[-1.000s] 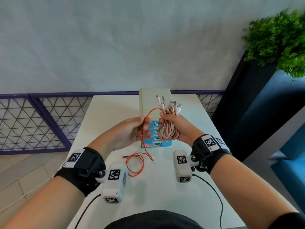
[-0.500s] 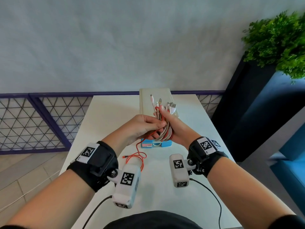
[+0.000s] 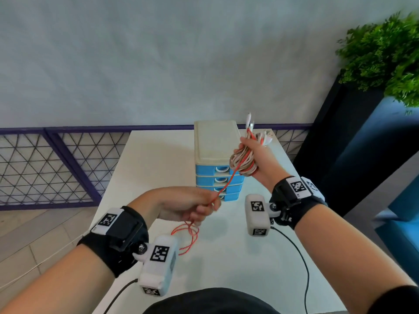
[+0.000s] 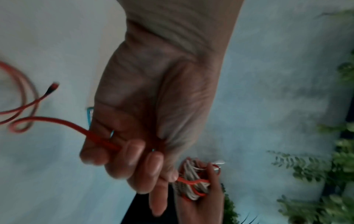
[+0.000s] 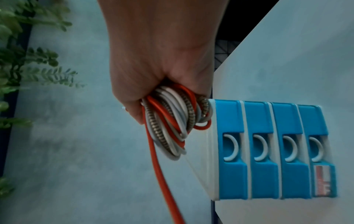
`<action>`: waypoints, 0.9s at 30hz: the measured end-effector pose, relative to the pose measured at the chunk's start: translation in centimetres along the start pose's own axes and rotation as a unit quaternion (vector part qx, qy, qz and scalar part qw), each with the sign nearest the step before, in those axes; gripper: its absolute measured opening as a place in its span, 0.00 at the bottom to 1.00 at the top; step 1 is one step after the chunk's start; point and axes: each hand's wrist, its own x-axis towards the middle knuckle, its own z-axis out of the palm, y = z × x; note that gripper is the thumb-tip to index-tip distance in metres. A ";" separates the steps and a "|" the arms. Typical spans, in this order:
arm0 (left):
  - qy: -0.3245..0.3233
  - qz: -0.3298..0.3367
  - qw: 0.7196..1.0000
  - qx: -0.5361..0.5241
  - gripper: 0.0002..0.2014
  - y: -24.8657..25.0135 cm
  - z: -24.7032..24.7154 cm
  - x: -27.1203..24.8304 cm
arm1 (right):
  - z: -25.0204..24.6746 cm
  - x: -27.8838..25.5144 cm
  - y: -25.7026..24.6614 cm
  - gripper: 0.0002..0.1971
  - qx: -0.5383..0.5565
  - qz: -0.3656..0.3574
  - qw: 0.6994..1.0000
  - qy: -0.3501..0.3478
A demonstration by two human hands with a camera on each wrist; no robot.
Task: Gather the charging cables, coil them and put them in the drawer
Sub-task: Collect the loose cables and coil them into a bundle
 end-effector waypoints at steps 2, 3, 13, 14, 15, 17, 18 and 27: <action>-0.012 -0.020 0.997 0.076 0.15 -0.8 -0.5 0.0 | -0.3 -0.2 -0.8 0.07 0.014 0.016 1.000 -0.023; 0.011 -0.023 0.990 0.136 0.14 -0.8 -0.6 0.1 | -0.3 -0.4 -1.0 0.07 0.006 0.025 0.999 -0.038; 0.429 0.188 0.821 0.327 0.11 2.4 -1.1 2.0 | 1.1 -2.1 -0.7 0.17 -0.302 0.091 0.931 -0.183; 0.437 0.201 0.818 0.314 0.17 2.6 -0.9 2.0 | 1.4 -2.5 -0.6 0.17 -0.322 0.095 0.921 -0.198; 0.441 0.205 0.815 0.315 0.21 2.7 -0.6 2.1 | 1.6 -2.9 -0.6 0.13 -0.328 0.103 0.914 -0.214; 0.448 0.196 0.804 0.340 0.24 2.8 -0.1 2.2 | 1.9 -3.6 -0.7 0.08 -0.331 0.127 0.903 -0.242; 0.452 0.192 0.798 0.350 0.25 2.8 0.1 2.1 | 1.9 -3.7 -0.7 0.10 -0.342 0.133 0.896 -0.249; 0.437 0.144 0.786 0.414 0.17 2.5 -0.9 1.7 | 1.5 -3.6 -0.7 0.13 -0.459 0.119 0.846 -0.244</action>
